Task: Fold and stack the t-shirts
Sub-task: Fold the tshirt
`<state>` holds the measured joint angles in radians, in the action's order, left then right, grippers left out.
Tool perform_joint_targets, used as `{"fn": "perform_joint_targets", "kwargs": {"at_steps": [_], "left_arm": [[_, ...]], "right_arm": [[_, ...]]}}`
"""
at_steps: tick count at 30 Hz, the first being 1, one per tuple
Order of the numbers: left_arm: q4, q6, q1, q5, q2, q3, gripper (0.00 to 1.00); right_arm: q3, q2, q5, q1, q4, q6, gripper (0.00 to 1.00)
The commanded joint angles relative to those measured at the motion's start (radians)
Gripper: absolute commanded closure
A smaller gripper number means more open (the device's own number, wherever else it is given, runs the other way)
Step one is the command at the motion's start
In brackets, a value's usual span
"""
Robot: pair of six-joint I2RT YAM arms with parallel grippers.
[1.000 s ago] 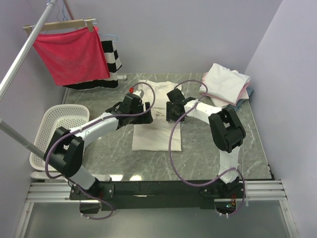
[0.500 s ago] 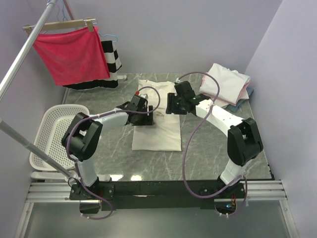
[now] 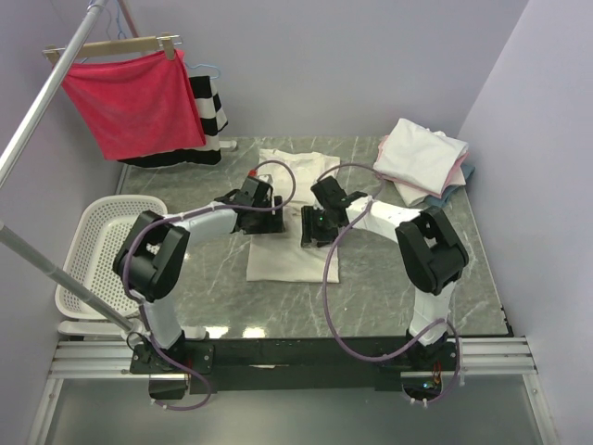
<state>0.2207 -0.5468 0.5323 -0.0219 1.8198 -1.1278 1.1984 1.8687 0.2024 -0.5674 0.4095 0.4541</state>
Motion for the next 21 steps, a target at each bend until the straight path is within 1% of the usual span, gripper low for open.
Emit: {"fn": "perform_joint_targets", "kwargs": {"at_steps": [1, 4, 7, 11, 12, 14, 15, 16, 18, 19, 21], "left_arm": [[0.011, -0.013, -0.003, 0.051, -0.083, 0.023, 0.24], [0.026, -0.008, -0.003, 0.086, -0.117, 0.031, 0.23], [0.052, -0.008, -0.005, 0.137, -0.14, 0.034, 0.22], [0.092, -0.012, -0.005, 0.192, -0.2, 0.042, 0.19], [0.1, -0.013, -0.006, 0.203, -0.235, 0.045, 0.18], [0.127, -0.024, -0.006, 0.232, -0.273, 0.074, 0.16], [0.138, -0.033, -0.005, 0.249, -0.313, 0.088, 0.13], [0.146, -0.041, -0.006, 0.254, -0.332, 0.124, 0.09], [0.16, -0.061, -0.005, 0.26, -0.385, 0.163, 0.08], [0.158, -0.076, -0.006, 0.241, -0.404, 0.209, 0.08], [0.148, -0.094, -0.006, 0.217, -0.445, 0.256, 0.08]], "right_arm": [[0.119, 0.063, -0.165, 0.001, 0.046, -0.014, 0.38], [0.133, 0.046, -0.236, 0.003, 0.064, -0.02, 0.38], [0.128, 0.0, -0.258, 0.001, 0.057, -0.035, 0.37], [0.096, -0.101, -0.284, 0.004, 0.08, -0.052, 0.35], [0.081, -0.126, -0.288, 0.008, 0.081, -0.048, 0.35], [0.023, -0.202, -0.3, 0.009, 0.089, -0.043, 0.32], [0.0, -0.23, -0.322, 0.014, 0.091, -0.031, 0.3], [-0.041, -0.256, -0.324, 0.018, 0.092, -0.028, 0.25], [-0.08, -0.324, -0.29, 0.046, 0.098, -0.02, 0.22], [-0.121, -0.345, -0.27, 0.057, 0.1, -0.014, 0.21], [-0.192, -0.394, -0.181, 0.078, 0.088, 0.007, 0.21]]}}
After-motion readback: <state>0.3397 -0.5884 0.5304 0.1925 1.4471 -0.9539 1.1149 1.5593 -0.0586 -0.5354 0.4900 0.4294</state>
